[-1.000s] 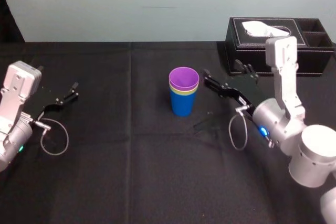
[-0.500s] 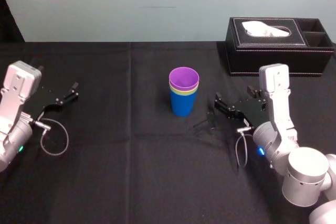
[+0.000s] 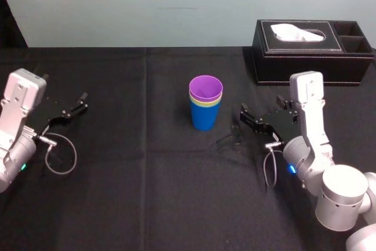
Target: Stack the three plastic cups sequentially using one hand.
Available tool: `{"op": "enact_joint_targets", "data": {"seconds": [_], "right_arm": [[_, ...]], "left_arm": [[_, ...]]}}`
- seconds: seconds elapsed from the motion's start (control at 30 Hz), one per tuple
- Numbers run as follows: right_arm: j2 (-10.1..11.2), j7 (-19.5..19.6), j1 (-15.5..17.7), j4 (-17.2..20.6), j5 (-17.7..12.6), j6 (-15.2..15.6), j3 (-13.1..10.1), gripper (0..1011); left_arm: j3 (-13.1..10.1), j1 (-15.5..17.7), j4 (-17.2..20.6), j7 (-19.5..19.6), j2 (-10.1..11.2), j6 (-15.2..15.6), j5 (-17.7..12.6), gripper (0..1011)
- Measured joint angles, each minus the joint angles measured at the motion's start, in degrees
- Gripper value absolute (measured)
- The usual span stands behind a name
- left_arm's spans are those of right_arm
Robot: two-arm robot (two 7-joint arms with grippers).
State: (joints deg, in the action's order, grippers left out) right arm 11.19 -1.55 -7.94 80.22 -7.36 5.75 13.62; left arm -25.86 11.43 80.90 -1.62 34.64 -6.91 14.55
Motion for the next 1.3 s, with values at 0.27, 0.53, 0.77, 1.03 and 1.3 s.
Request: {"op": "enact_joint_targets", "data": {"seconds": [0.27,0.53,0.77,1.03,1.3], "right_arm": [[0.0,0.11,0.0,0.04,0.04,0.01,0.04,1003],[0.0,0.18,0.0,0.09,0.04,0.03,0.05,1003],[0.0,0.25,0.0,0.1,0.04,0.06,0.05,1003],[0.0,0.26,0.0,0.1,0.04,0.09,0.05,1003],[0.0,0.26,0.0,0.09,0.04,0.1,0.05,1003]], "left_arm": [[0.0,0.0,0.0,0.0,0.0,0.0,0.0,1011],[0.0,0.0,0.0,0.0,0.0,0.0,0.0,1011],[0.0,0.0,0.0,0.0,0.0,0.0,0.0,1011],[0.0,0.0,0.0,0.0,0.0,0.0,0.0,1011],[0.0,0.0,0.0,0.0,0.0,0.0,0.0,1012]]}}
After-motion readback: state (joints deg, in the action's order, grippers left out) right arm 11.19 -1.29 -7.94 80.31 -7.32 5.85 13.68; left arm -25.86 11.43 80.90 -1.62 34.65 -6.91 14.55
